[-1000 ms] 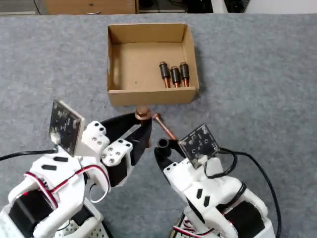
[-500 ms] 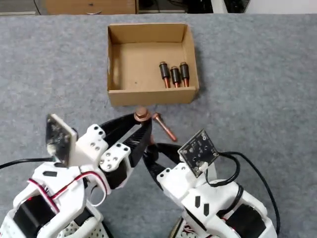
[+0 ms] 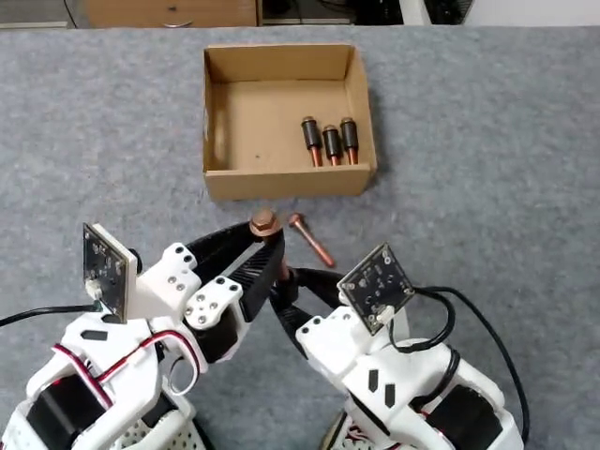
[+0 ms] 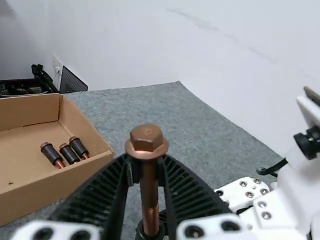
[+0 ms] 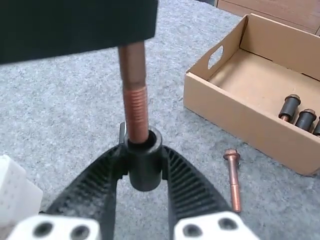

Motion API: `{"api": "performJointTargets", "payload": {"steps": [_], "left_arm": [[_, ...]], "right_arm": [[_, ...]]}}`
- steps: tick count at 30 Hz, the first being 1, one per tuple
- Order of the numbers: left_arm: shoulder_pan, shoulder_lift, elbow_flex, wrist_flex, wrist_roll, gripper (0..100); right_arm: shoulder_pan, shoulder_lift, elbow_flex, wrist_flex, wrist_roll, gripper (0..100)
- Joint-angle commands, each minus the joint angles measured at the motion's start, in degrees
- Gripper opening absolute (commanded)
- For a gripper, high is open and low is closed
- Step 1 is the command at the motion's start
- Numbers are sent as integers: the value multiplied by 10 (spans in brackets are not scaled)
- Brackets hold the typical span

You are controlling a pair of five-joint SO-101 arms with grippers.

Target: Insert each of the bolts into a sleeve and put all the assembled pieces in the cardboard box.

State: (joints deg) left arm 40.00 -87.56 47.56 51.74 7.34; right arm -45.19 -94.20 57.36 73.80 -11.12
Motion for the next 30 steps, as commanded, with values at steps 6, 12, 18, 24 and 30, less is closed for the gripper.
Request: {"api": "performJointTargets", "payload": {"steps": [6,12,18,24,30], "left_arm": [[10,-4,-1,55,8,18],[10,-4,-4,95,57,18],[10,-1,-2,91,67,18],[11,0,-6,91,67,18],[45,0,-4,95,37,18]], "right_arm": [[-9,-5,-1,-15,-1,1],[-9,-5,2,-17,-1,1],[-9,-5,3,-16,-1,1],[-9,-5,2,-14,-1,1],[-10,-5,-1,5,-1,1]]}}
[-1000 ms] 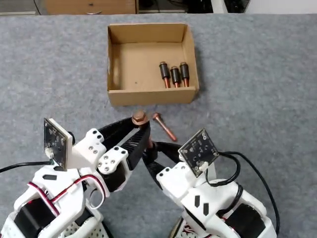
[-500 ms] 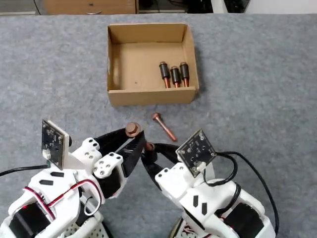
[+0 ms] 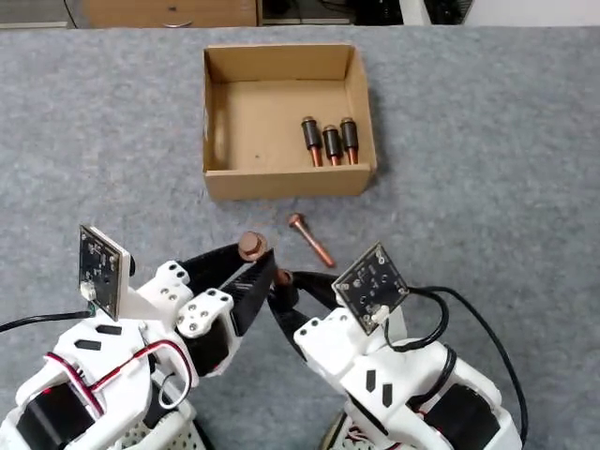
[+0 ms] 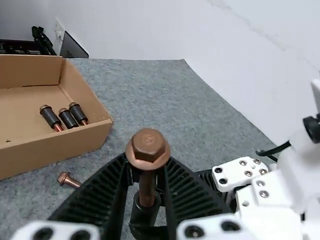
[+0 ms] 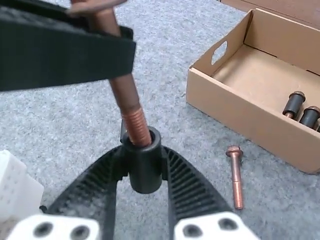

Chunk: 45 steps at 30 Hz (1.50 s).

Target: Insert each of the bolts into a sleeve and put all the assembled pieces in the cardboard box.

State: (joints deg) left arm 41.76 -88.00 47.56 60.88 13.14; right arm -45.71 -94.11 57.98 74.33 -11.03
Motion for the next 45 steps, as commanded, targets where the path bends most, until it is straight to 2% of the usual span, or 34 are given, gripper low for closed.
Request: {"api": "performJointTargets", "payload": {"steps": [1,9,30,38,40,43,45], "left_arm": [[37,5,-3,4,-34,18],[99,2,-2,41,-45,18],[99,0,-10,45,-45,18],[100,0,-13,57,-46,19],[100,0,-13,70,-46,61],[99,0,-13,92,-38,189],[99,0,-14,96,-19,214]], "right_arm": [[-6,-6,-7,8,-1,1],[-52,-6,-23,63,16,1],[-54,-7,-111,82,19,1],[-54,-6,-98,83,19,1],[-54,-6,-97,83,19,1],[-54,-6,-96,83,19,1],[-54,-6,-96,83,19,1]]}}
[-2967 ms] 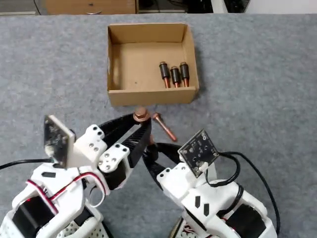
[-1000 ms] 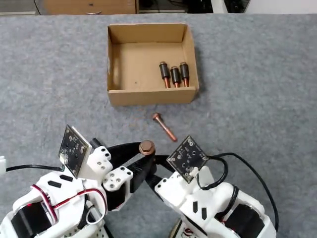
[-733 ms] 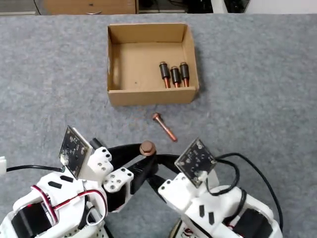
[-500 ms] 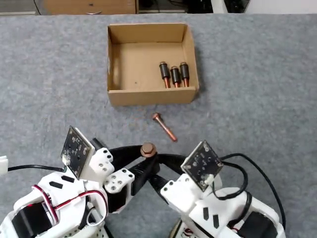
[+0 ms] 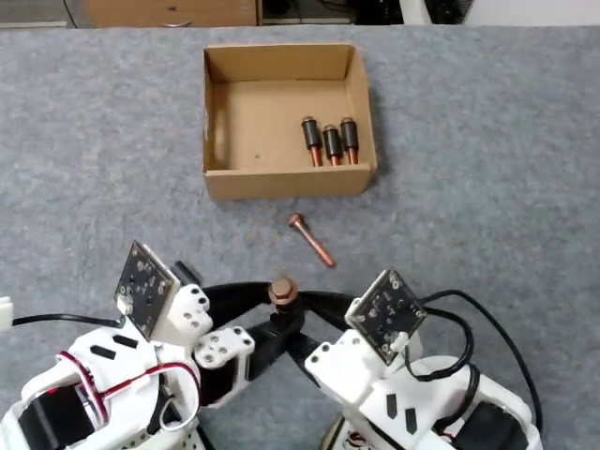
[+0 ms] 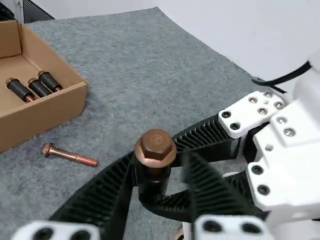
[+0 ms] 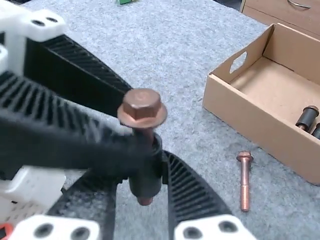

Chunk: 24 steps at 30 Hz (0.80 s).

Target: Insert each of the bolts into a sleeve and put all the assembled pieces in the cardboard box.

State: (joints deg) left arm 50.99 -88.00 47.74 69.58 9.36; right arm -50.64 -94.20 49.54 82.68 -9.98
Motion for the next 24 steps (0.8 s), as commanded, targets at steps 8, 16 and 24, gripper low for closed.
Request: {"api": "performJointTargets", "payload": {"steps": [8,16,24], "left_arm": [[-20,0,-37,-3,20,212],[-82,0,-32,-4,9,387],[-184,0,-113,-82,8,329]], "right_arm": [[-4,-5,-14,-1,9,1],[-2,-5,-15,-4,9,1],[53,-5,-15,-14,8,1]]}}
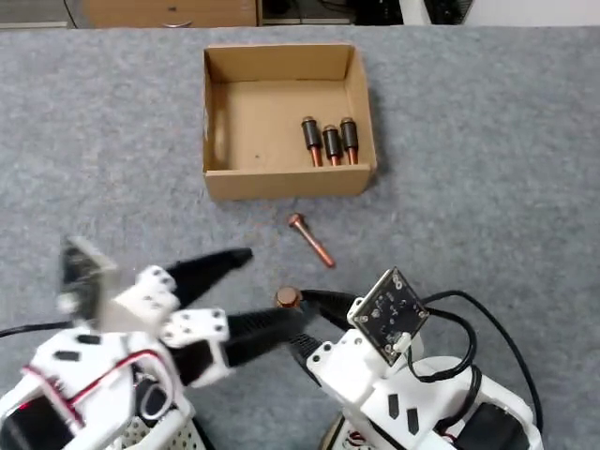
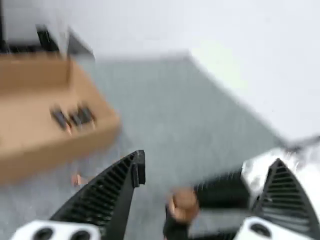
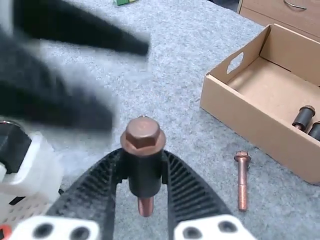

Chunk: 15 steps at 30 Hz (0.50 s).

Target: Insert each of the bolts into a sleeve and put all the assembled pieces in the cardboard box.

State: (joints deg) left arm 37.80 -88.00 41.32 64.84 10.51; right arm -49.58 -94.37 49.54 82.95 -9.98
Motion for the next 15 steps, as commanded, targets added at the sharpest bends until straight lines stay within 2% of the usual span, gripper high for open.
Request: {"api": "performJointTargets", "payload": {"steps": [1,4,8,10,15], "left_arm": [[-76,2,-62,-38,-4,309],[-148,2,-70,-39,-4,211],[-256,0,-58,-34,0,16],[-308,0,-45,-27,-2,40],[-410,0,22,23,-4,19]], "right_arm": [[69,-3,-15,-22,7,1],[138,-3,-16,-32,9,1],[174,-3,-17,-33,9,1],[187,-3,-19,-33,6,1],[249,-3,-35,-58,6,1]]}}
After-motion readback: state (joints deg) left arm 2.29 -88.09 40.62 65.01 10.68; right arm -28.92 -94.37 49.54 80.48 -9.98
